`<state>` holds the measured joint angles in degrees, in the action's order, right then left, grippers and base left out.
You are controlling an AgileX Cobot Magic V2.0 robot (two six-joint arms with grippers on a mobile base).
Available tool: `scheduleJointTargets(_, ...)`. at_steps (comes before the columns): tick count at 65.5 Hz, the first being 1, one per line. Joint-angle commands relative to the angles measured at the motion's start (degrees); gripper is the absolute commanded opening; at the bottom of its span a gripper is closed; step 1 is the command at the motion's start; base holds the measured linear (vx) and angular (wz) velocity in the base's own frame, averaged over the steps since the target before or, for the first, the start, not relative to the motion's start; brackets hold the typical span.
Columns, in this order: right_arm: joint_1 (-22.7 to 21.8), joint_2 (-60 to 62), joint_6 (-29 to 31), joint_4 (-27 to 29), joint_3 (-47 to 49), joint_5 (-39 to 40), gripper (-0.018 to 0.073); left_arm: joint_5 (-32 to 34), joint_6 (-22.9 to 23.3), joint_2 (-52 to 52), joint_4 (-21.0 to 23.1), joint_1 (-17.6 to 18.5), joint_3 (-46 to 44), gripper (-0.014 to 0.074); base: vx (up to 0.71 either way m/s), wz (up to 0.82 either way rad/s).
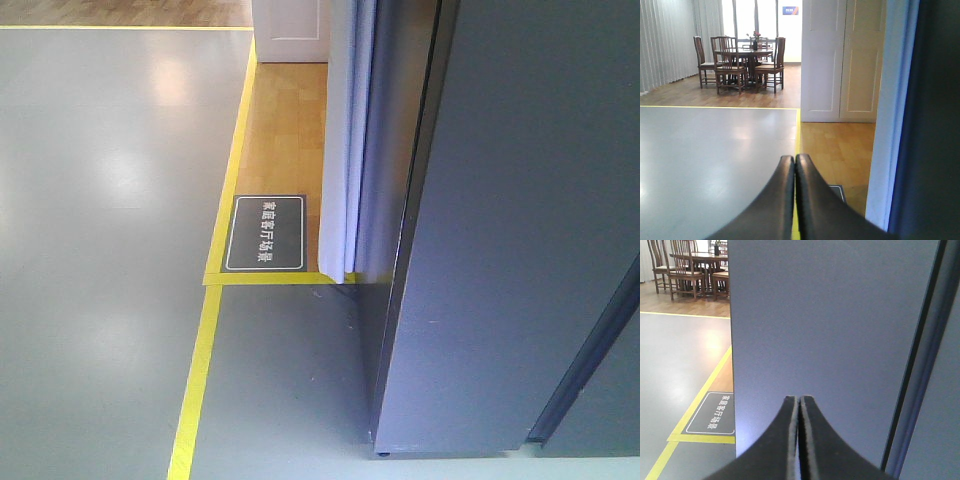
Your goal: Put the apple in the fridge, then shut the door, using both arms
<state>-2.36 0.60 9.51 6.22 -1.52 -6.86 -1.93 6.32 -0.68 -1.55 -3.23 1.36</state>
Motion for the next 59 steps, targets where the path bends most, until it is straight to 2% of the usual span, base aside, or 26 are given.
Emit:
scheduleJointTargets(1,-0.31,0.64,0.02,-0.32,-0.04,5.01,-0.0002,4.41,0.51,-0.86,0.02,0.38,1.67,-0.0006,0.00,0.00)
scheduleJointTargets(7,-0.31,0.64,-4.44,-3.32,-0.04,6.26,-0.0002,4.41,0.51,-0.86,0.02,0.38,1.67,-0.0006,0.00,0.00)
scheduleJointTargets(14,-0.31,0.64,-12.50,-10.46,-0.04,7.30,-0.0002,4.41,0.51,-0.86,0.02,0.38,1.67,-0.0006,0.00,0.00)
scheduleJointTargets(20,-0.31,0.64,-15.47,-13.32,-0.04,8.20,-0.0002,4.41,0.51,-0.86,0.02,0.38,1.67,-0.0006,0.00,0.00)
scheduleJointTargets(59,-0.31,0.64,-15.76,-13.44,-0.04,8.75,-0.0002,4.41,0.51,-0.86,0.02,0.38,1.67,-0.0006,0.00,0.00)
